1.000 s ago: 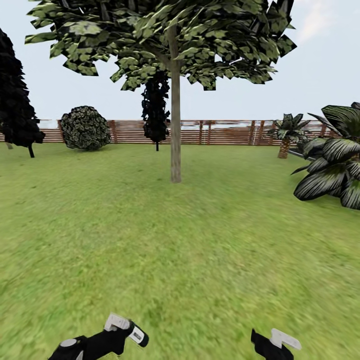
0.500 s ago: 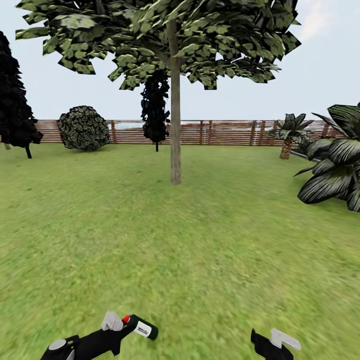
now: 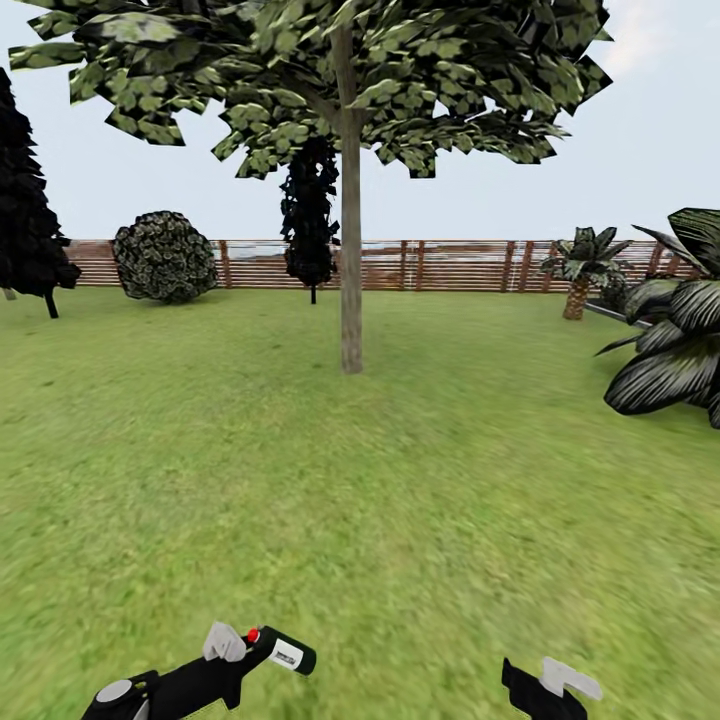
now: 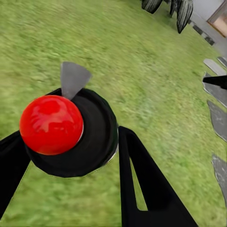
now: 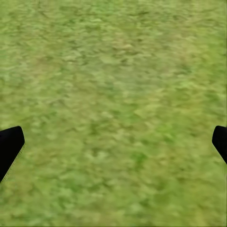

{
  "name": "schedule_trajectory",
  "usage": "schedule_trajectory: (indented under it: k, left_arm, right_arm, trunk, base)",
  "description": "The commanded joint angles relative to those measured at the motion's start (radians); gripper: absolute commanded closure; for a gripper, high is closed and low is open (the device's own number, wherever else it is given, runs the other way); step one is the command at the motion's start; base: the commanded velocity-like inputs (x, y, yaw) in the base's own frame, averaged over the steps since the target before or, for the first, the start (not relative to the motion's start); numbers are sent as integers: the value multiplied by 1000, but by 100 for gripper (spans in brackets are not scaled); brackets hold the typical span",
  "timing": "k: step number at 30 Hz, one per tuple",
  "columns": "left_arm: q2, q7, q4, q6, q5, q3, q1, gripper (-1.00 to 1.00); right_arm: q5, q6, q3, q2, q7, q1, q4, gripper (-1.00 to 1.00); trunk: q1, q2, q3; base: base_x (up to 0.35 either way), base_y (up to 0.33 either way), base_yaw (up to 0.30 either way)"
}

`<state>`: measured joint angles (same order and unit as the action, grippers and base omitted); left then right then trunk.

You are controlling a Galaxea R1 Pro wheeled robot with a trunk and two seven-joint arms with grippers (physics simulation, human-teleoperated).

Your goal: In the garden, pick up the pesticide atomizer on the floor and spray pesticide onto both trees until each tree trunk is fully covered.

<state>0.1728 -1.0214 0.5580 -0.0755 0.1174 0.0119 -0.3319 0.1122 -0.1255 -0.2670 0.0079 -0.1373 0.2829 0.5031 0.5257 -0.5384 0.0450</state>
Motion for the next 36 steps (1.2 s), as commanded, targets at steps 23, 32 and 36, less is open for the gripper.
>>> schedule_trajectory:
  k: [23,32,36]
  left_arm:
    - [-7,31,-1,6,-4,0,-1,100]
    - [-7,31,-1,6,-5,0,-1,100]
    - [-7,32,-1,6,-5,0,-1,100]
  right_arm:
    - [11,-3,-1,1,2,1,-1,-100]
    - [11,-3,1,1,2,1,-1,-100]
    - [11,-3,2,1,2,1,-1,-100]
  trunk:
    - [1,-2,2]
    - [1,-2,2]
    - [1,-2,2]
  base:
    - [346,0,0]
    - [346,0,0]
    - [346,0,0]
